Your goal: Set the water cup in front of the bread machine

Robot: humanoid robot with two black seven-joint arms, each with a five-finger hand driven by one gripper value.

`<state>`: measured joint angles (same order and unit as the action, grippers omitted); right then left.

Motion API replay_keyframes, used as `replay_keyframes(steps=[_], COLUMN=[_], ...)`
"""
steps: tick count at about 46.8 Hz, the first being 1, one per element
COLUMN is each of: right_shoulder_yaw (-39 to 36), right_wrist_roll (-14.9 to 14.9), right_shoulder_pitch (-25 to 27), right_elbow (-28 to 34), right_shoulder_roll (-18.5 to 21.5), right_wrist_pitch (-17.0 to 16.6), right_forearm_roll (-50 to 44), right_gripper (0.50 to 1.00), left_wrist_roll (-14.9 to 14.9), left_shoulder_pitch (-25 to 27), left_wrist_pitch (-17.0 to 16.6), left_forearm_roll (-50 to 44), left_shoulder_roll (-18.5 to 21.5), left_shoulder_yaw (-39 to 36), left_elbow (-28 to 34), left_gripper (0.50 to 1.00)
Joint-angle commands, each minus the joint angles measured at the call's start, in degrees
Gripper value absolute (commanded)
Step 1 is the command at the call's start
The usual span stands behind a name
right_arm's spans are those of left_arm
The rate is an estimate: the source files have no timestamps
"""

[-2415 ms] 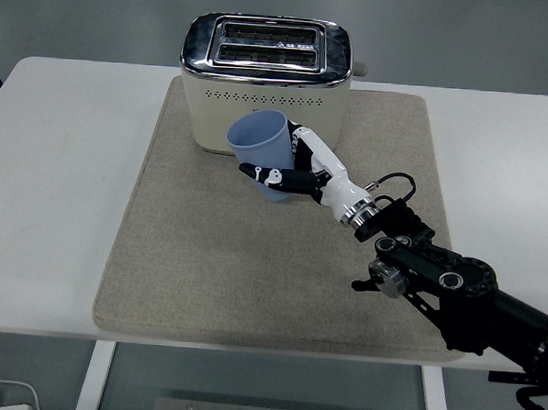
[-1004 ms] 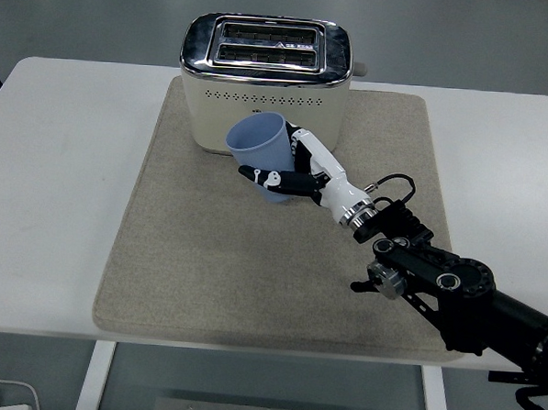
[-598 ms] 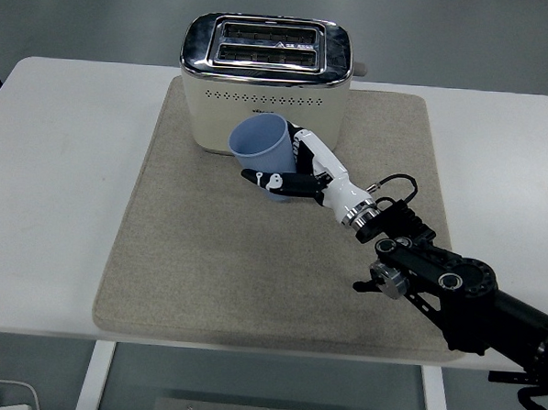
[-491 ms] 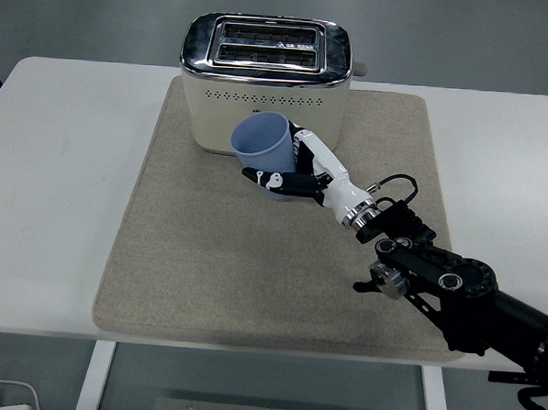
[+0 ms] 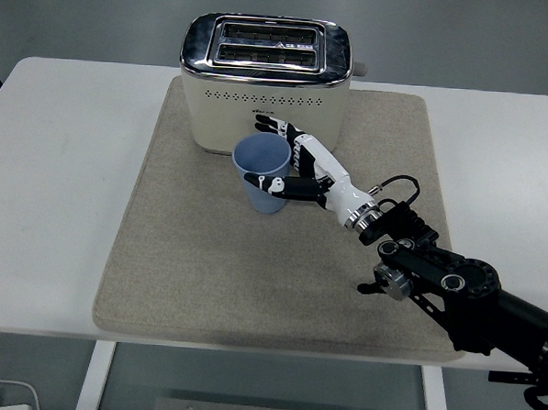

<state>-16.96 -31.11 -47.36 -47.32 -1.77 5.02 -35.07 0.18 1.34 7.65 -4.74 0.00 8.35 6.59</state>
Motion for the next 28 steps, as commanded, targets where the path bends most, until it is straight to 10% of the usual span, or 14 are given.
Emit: replay_keyframes(steps=[1,28], right_shoulder_yaw=[-0.1,-1.0], right_wrist_roll=[0.0,0.0], right_shoulder_pitch=[0.0,0.7], right_elbow=[0.0,-10.4], right_shoulder_roll=[-1.2,-11.3], right_wrist_pitch=[-0.1,0.1], right_forearm_roll=[0.1,0.4], right_gripper=[0.909,0.913], left_wrist_roll=[0.0,0.0], left_shoulder_pitch=[0.0,0.1], left_wrist_pitch=[0.0,0.0], left_forearm_roll=[0.0,0.0], left_shoulder_roll=[0.0,0.0], left_shoulder_yaw=[0.0,0.0], left_elbow=[0.0,0.0], left_gripper=[1.0,1.0])
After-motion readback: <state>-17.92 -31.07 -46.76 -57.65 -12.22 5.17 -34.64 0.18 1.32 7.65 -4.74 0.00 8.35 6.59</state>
